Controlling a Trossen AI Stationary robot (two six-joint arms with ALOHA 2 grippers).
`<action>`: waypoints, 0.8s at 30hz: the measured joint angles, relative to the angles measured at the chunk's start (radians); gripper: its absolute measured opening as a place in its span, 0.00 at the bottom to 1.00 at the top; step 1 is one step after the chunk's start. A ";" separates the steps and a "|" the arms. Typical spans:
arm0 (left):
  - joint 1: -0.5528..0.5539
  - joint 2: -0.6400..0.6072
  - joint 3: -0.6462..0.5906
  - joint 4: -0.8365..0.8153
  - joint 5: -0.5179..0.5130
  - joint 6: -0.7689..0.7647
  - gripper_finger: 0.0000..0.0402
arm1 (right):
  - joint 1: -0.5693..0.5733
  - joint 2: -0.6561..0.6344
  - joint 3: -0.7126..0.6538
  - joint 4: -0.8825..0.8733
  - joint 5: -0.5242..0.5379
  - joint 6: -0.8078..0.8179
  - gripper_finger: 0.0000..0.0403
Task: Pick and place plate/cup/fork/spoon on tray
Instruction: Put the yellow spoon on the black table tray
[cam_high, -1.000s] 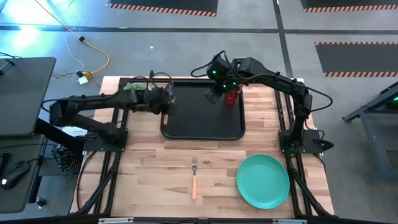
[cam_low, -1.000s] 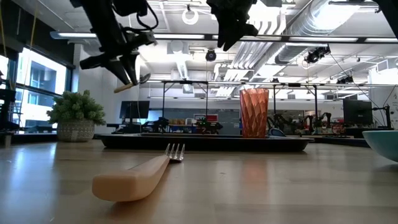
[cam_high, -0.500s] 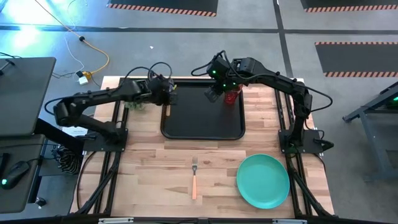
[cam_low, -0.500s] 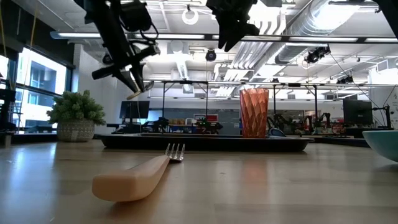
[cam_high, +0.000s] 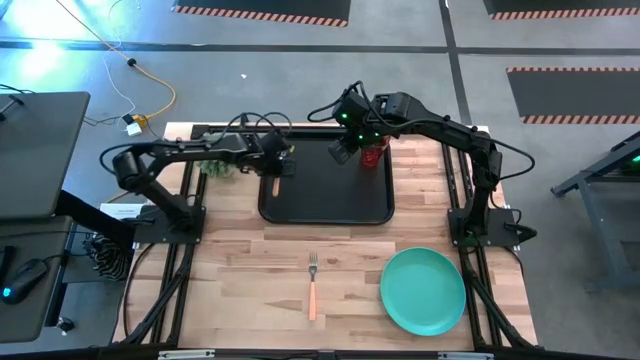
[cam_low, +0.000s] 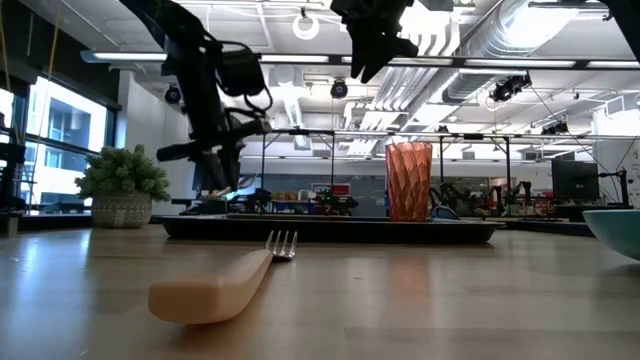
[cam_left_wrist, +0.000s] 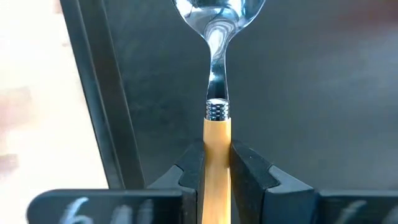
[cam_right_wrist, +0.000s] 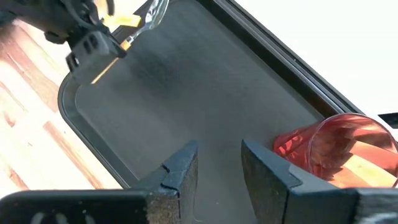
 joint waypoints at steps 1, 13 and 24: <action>0.000 0.008 0.000 0.000 0.005 -0.001 0.11 | 0.000 0.000 0.000 0.000 0.000 0.000 0.28; 0.000 0.085 0.000 -0.006 0.014 -0.043 0.11 | 0.000 0.000 0.000 0.000 0.000 0.000 0.28; 0.000 0.167 0.000 -0.006 0.018 -0.049 0.11 | 0.001 0.000 0.000 -0.004 0.000 0.000 0.28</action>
